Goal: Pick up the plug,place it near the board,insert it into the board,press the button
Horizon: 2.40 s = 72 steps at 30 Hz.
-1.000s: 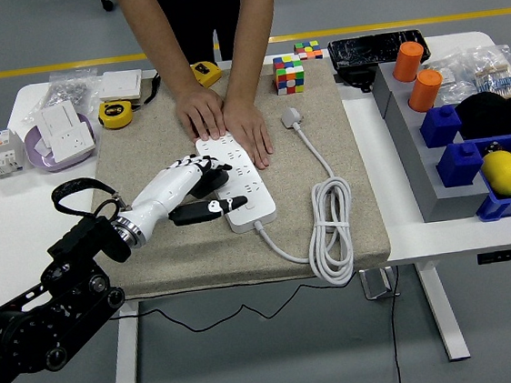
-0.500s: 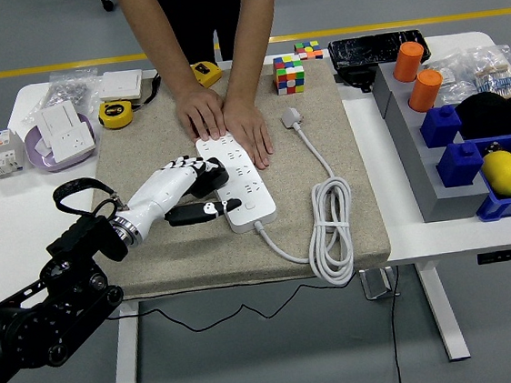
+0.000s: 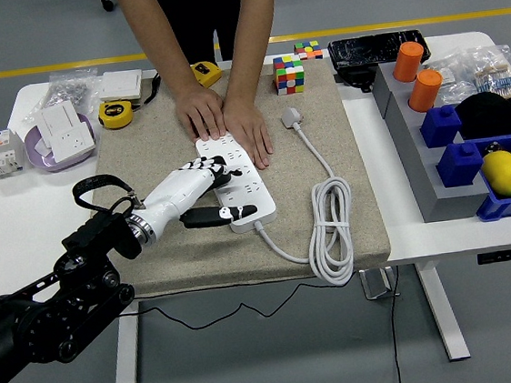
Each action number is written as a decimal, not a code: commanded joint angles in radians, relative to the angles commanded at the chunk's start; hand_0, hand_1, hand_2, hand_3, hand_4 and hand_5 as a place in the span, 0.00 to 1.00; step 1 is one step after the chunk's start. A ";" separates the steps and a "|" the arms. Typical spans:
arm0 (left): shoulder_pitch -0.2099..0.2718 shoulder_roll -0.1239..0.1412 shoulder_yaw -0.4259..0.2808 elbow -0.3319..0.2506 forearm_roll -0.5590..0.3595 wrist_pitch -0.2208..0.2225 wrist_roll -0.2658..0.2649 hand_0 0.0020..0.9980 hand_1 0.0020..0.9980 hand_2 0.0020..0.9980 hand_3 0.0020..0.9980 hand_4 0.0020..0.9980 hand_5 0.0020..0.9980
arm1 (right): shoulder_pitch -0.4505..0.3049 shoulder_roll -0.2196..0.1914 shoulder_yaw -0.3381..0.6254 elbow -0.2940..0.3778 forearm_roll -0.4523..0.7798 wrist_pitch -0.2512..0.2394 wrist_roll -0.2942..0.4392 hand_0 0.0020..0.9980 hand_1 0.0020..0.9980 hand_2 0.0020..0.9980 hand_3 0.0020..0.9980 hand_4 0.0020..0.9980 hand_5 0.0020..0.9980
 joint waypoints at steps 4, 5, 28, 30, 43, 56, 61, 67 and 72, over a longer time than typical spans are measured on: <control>-0.004 0.001 -0.005 0.003 0.004 -0.002 0.001 1.00 0.97 0.90 0.86 1.00 1.00 | 0.000 -0.001 -0.001 0.000 0.001 0.000 -0.001 0.95 0.90 0.84 0.86 1.00 0.93; -0.005 0.001 -0.005 0.005 0.004 -0.003 0.001 1.00 0.97 0.90 0.86 1.00 1.00 | 0.000 -0.001 -0.001 0.000 0.001 0.000 0.000 0.95 0.90 0.84 0.86 1.00 0.93; -0.004 -0.004 0.002 -0.010 -0.001 -0.010 -0.004 1.00 0.97 0.90 0.86 1.00 1.00 | -0.002 -0.003 -0.002 0.000 0.002 -0.001 0.000 0.95 0.90 0.84 0.86 1.00 0.93; -0.002 -0.002 -0.009 -0.033 0.001 -0.010 -0.005 1.00 0.97 0.90 0.86 1.00 1.00 | -0.002 -0.004 -0.003 0.000 0.003 0.000 0.001 0.95 0.90 0.84 0.86 1.00 0.93; 0.133 0.029 -0.245 -0.361 -0.082 -0.095 0.111 0.87 0.89 0.84 0.86 1.00 0.94 | -0.008 -0.005 0.013 0.000 -0.008 -0.001 -0.002 0.95 0.90 0.84 0.86 1.00 0.93; 0.199 0.051 -0.363 -0.527 -0.036 -0.386 0.395 0.16 0.06 0.17 0.75 0.45 0.17 | 0.001 -0.010 0.018 0.000 -0.004 -0.001 0.001 0.96 0.90 0.84 0.85 1.00 0.93; 0.167 0.065 -0.302 -0.492 -0.047 -0.452 0.442 0.13 0.04 0.15 0.82 0.50 0.00 | 0.004 -0.012 0.015 0.000 -0.002 -0.001 -0.001 0.96 0.90 0.84 0.85 1.00 0.93; 0.124 0.070 -0.225 -0.413 -0.047 -0.459 0.443 0.12 0.04 0.16 0.91 0.51 0.00 | 0.006 -0.012 0.012 0.000 0.000 -0.001 -0.002 0.96 0.90 0.84 0.85 1.00 0.93; 0.084 0.053 -0.176 -0.370 -0.056 -0.443 0.433 0.13 0.04 0.16 0.93 0.49 0.00 | 0.006 -0.012 0.010 0.000 -0.001 -0.001 -0.003 0.96 0.90 0.84 0.85 1.00 0.93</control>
